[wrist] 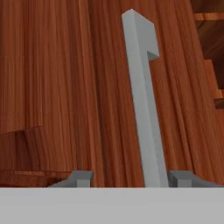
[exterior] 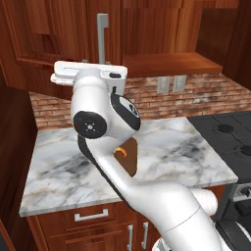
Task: Open the cabinet, retrieve the rolling pin, and place it next to the meat on the cutting board to prepare for tenderizing.
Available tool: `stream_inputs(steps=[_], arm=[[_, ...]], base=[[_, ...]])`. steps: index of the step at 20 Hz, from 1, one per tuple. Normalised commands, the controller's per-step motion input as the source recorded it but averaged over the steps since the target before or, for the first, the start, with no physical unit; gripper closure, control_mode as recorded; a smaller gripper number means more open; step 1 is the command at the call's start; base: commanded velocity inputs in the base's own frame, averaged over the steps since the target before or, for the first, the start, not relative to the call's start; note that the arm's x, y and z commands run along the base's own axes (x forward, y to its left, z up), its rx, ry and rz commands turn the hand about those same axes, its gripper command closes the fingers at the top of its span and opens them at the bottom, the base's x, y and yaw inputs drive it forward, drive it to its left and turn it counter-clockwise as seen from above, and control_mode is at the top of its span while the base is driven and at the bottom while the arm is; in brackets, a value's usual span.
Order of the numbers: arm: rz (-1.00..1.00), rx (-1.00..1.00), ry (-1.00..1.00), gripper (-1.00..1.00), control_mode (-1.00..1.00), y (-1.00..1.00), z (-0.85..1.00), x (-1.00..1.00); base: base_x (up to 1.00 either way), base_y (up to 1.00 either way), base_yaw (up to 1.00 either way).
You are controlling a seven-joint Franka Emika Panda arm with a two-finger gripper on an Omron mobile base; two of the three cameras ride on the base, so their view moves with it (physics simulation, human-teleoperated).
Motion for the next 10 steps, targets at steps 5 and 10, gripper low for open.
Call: stream_inputs(steps=[5,10], arm=[[0.01,0.0,0.0,-1.0,-1.0,0.3,-0.02,-0.4],[0.02,0.01,-0.03,-1.0,-1.0,0.04,0.0,-0.58]], base=[[0.0,0.0,0.0],[0.0,0.0,0.0]])
